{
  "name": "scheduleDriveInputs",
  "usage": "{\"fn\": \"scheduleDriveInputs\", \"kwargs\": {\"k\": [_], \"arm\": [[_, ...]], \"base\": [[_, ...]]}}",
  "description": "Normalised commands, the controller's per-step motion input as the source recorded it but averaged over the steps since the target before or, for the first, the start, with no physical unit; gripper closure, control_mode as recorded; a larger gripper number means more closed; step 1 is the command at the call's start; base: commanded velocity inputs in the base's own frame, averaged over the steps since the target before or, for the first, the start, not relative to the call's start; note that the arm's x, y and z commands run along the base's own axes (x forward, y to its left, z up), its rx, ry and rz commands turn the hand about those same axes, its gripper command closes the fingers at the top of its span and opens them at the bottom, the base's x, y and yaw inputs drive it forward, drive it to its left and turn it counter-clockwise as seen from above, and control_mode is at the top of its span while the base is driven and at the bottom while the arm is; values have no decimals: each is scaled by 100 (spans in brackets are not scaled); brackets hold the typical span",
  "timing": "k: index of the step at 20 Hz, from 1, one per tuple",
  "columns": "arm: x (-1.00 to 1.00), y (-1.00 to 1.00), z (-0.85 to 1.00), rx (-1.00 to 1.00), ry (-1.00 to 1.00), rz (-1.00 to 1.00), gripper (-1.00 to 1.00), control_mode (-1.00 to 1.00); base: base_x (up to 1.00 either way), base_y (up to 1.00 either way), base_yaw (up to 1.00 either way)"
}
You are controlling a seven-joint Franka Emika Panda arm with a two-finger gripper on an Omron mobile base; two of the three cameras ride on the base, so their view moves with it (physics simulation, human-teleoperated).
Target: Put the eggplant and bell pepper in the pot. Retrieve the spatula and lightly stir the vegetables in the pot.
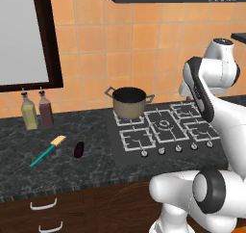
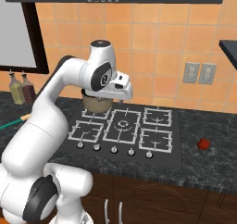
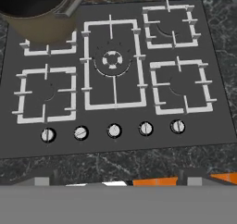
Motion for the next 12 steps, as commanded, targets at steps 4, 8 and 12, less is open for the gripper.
{"fn": "scheduleDriveInputs", "kwargs": {"k": [4,8,12], "arm": [[0,0,0,0,0,0,-100,-100],[0,0,-2,-1,0,0,-100,100],[0,0,0,0,0,0,-100,100]], "base": [[0,0,0],[-4,-38,0],[-1,-100,2]]}}
